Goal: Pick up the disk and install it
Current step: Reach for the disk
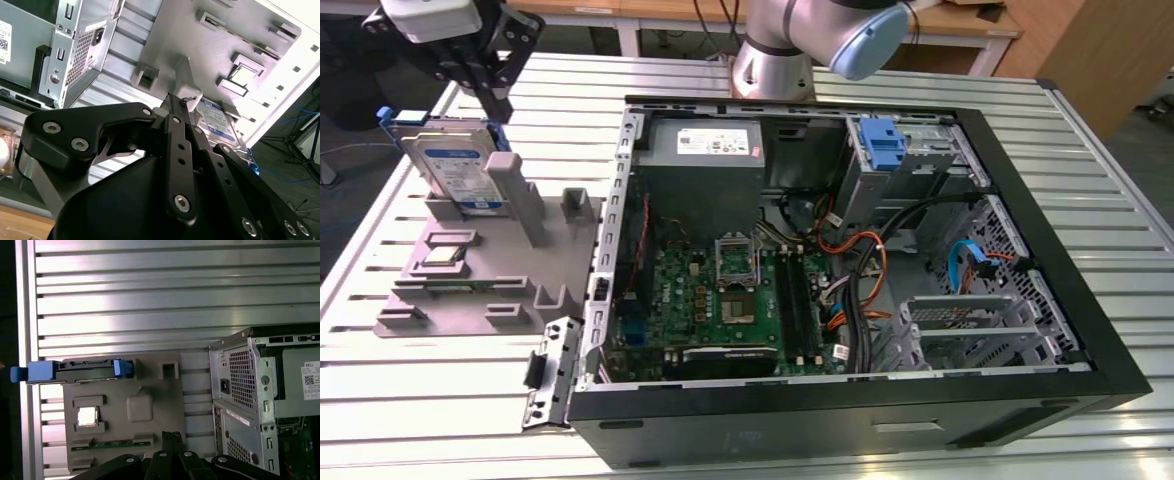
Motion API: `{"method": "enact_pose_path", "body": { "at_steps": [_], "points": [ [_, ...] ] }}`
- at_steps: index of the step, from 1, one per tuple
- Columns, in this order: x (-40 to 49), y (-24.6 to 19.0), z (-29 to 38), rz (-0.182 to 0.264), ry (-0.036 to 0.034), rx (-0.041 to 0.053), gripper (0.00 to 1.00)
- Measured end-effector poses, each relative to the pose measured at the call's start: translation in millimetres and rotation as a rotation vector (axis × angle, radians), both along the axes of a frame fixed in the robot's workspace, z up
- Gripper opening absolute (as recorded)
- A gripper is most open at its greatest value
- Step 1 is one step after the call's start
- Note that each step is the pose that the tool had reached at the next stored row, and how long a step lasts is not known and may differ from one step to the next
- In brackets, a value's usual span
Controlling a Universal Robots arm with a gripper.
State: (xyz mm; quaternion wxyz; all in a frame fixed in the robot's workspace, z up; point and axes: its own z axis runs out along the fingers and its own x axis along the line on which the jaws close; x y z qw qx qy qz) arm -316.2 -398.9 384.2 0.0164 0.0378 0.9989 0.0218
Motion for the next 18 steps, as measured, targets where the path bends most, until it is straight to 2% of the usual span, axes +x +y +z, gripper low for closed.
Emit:
{"method": "enact_pose_path", "body": {
  "at_steps": [18],
  "points": [
    [-16.8, 0.0, -1.5, 0.000, -0.0001, 0.0001, 0.10]
  ]
}}
